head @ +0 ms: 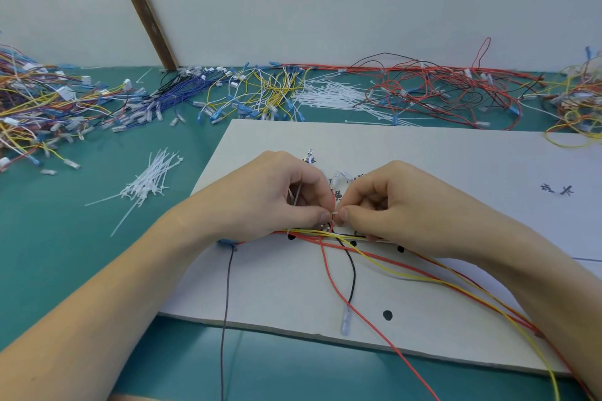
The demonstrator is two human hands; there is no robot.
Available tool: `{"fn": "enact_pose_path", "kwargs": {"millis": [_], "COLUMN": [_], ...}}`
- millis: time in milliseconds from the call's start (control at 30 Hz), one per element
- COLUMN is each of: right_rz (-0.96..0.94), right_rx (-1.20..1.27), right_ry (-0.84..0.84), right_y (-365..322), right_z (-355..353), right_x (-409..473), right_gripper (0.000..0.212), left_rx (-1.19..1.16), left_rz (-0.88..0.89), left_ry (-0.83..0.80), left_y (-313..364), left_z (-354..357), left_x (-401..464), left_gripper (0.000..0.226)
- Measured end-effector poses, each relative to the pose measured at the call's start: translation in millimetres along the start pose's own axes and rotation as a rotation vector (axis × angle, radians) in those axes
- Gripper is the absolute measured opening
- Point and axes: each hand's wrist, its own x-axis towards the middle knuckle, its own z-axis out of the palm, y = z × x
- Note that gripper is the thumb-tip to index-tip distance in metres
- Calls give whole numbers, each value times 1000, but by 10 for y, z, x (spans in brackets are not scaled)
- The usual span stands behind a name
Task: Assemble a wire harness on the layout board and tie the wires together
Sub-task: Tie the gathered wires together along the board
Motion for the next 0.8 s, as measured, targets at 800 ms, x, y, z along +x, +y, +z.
{"fn": "enact_pose_path", "kwargs": {"millis": [800], "right_rz": [132], "right_rx": [373], "right_ry": [13], "right_y": [-16], "right_z": [-75], "right_x": [-19], "right_gripper": [11], "left_rx": [-27], "left_rz": [-141], "left_ry": [-123], "left_y": [114], "left_z": [-74], "left_x": [160], "left_gripper": [10]}}
